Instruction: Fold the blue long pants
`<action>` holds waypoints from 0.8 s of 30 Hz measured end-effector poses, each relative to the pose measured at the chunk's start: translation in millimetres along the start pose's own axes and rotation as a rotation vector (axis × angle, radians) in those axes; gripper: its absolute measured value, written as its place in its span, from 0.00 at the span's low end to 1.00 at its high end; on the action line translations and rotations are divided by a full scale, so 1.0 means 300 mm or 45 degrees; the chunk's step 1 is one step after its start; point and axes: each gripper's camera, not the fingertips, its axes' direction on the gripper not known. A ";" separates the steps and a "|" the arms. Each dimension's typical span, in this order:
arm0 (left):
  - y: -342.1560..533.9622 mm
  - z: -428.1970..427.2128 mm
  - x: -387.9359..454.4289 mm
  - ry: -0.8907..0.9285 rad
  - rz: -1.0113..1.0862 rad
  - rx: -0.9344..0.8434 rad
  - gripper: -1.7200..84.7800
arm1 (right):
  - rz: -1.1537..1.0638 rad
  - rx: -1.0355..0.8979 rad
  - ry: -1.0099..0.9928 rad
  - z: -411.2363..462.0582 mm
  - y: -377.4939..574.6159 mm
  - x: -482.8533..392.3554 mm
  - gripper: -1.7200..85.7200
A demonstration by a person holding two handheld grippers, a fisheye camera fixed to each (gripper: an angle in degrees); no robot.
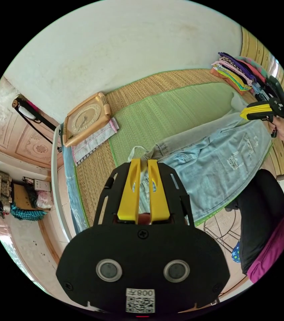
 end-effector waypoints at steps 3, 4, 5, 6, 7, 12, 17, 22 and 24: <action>0.116 -0.049 0.009 0.011 -0.002 -0.019 0.04 | -0.009 -0.005 -0.018 -0.020 0.085 -0.077 0.02; 0.137 -0.057 0.011 0.010 -0.002 -0.023 0.03 | -0.018 -0.013 -0.023 -0.021 0.115 -0.107 0.02; 0.179 -0.074 0.015 0.009 -0.002 -0.031 0.03 | -0.024 -0.019 -0.025 -0.019 0.130 -0.121 0.02; 0.218 -0.088 0.019 0.008 -0.004 -0.042 0.03 | -0.029 -0.035 -0.030 -0.012 0.158 -0.149 0.02; 0.238 -0.094 0.022 0.009 -0.003 -0.048 0.03 | -0.043 -0.050 -0.029 -0.001 0.184 -0.178 0.02; 0.396 -0.133 0.064 -0.015 0.053 -0.117 0.03 | -0.065 -0.115 -0.037 0.056 0.277 -0.264 0.02; 0.517 -0.144 0.077 -0.024 0.049 -0.174 0.03 | -0.071 -0.146 -0.095 0.101 0.350 -0.333 0.02; 0.624 -0.141 0.083 -0.021 0.032 -0.228 0.03 | -0.081 -0.196 -0.135 0.173 0.407 -0.404 0.02; 0.671 -0.136 0.088 -0.021 0.026 -0.252 0.03 | -0.075 -0.216 -0.148 0.201 0.421 -0.420 0.03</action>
